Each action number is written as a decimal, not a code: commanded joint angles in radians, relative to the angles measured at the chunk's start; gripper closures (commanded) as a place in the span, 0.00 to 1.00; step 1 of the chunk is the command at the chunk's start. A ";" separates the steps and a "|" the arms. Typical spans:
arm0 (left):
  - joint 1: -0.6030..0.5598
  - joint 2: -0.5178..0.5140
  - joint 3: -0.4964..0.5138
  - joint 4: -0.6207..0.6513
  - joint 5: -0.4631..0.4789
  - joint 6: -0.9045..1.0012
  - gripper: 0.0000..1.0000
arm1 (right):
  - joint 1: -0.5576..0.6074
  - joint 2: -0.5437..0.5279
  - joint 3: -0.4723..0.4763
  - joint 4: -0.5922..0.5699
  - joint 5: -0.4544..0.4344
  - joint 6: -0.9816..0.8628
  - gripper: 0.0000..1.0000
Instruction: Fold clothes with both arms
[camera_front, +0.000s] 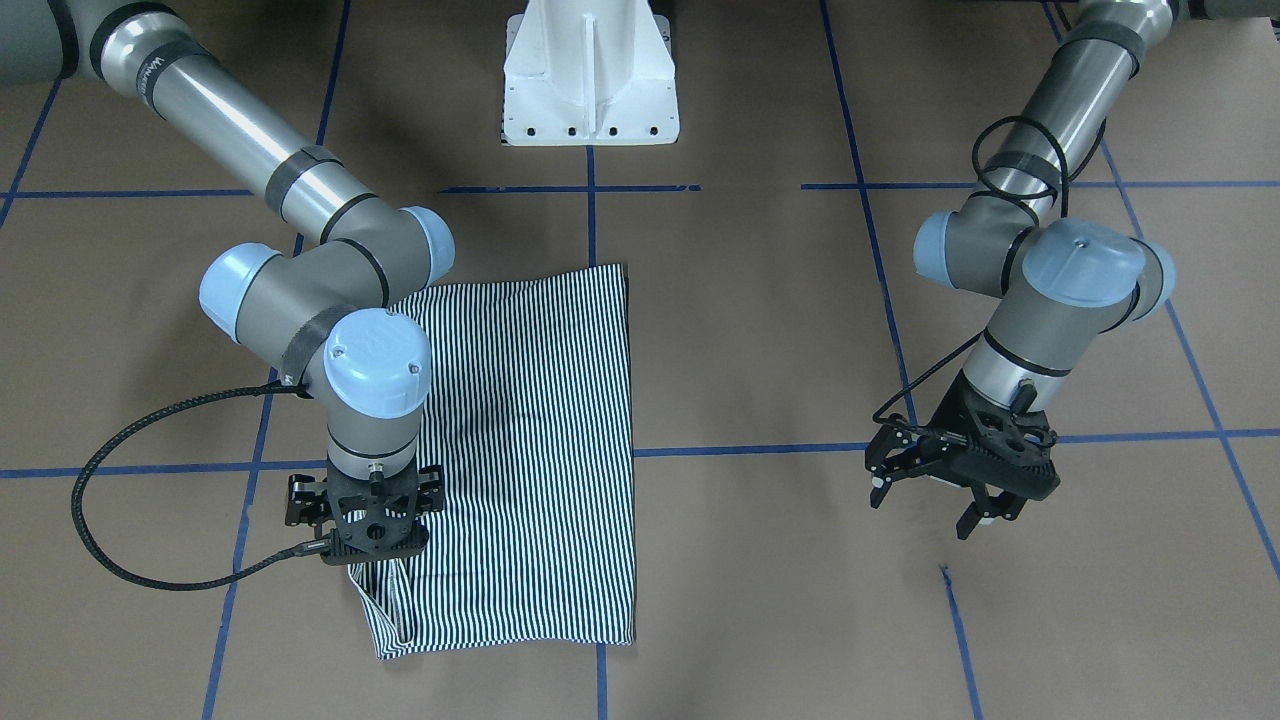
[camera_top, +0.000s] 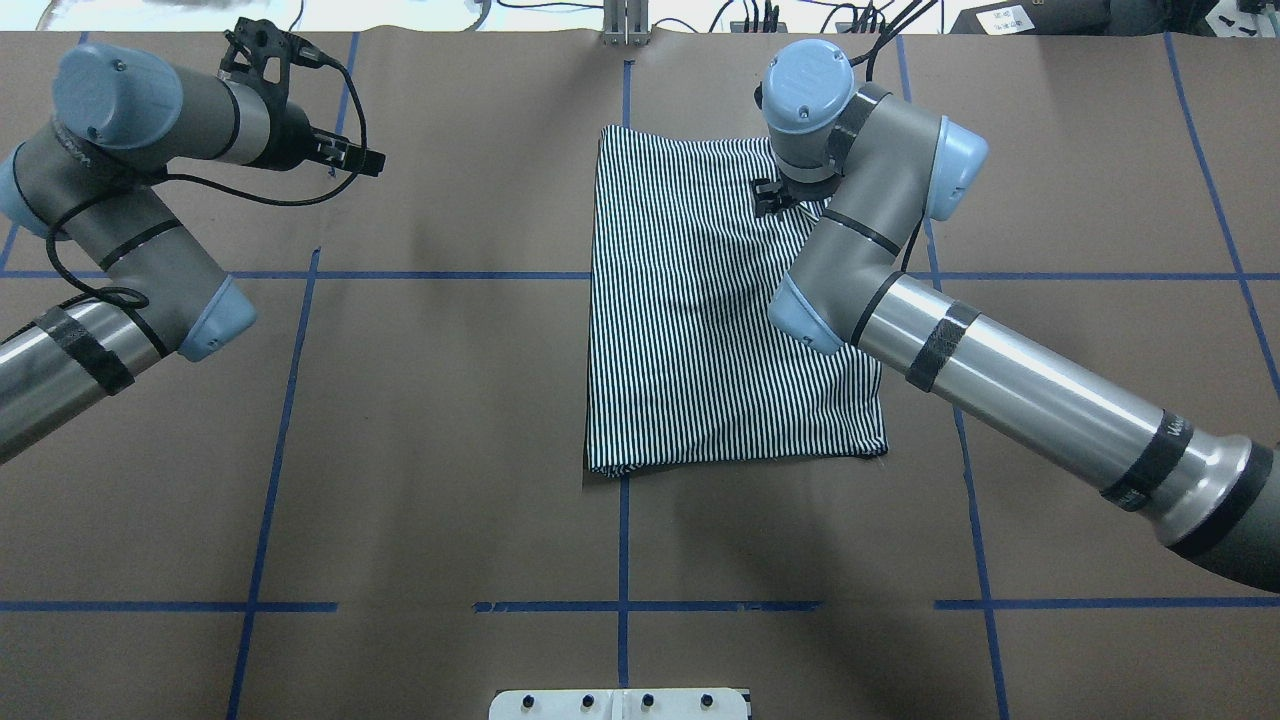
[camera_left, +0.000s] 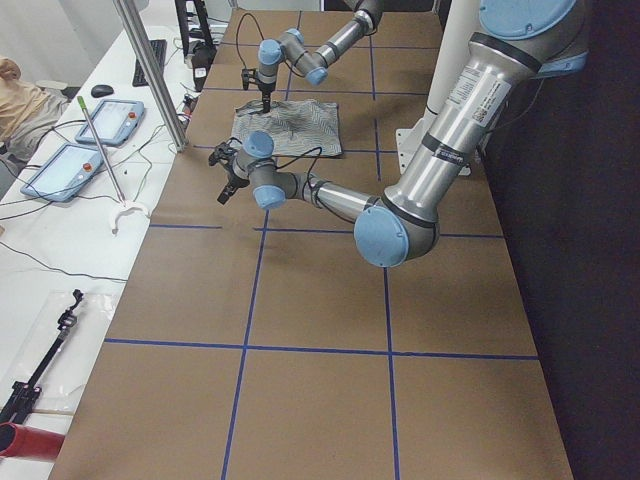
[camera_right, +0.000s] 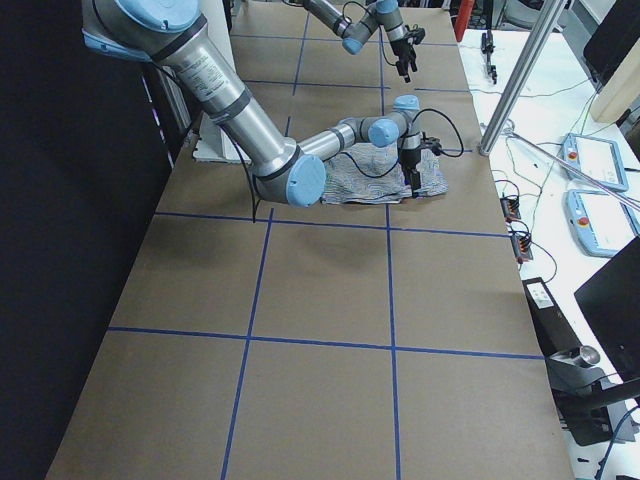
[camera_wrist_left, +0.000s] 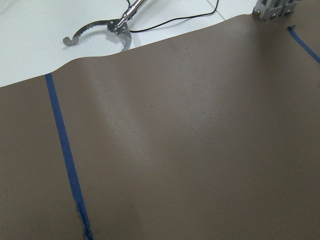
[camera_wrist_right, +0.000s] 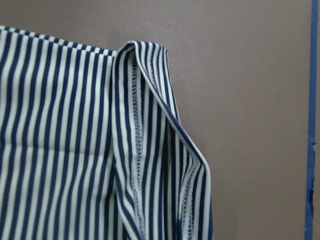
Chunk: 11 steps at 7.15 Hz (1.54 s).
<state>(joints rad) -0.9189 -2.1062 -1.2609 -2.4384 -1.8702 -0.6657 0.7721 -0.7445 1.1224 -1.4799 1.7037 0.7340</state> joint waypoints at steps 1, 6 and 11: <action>0.000 0.000 -0.002 0.001 -0.001 0.000 0.00 | 0.025 -0.019 -0.013 -0.016 -0.025 -0.092 0.00; 0.003 0.000 -0.040 0.007 -0.003 -0.020 0.00 | 0.153 -0.122 0.043 0.033 0.009 -0.245 0.00; 0.369 0.075 -0.493 0.275 0.156 -0.637 0.00 | 0.130 -0.586 0.697 0.250 0.307 0.243 0.00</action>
<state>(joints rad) -0.6677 -2.0495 -1.6611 -2.2045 -1.7886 -1.1596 0.9270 -1.2017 1.6339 -1.2442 1.9838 0.8145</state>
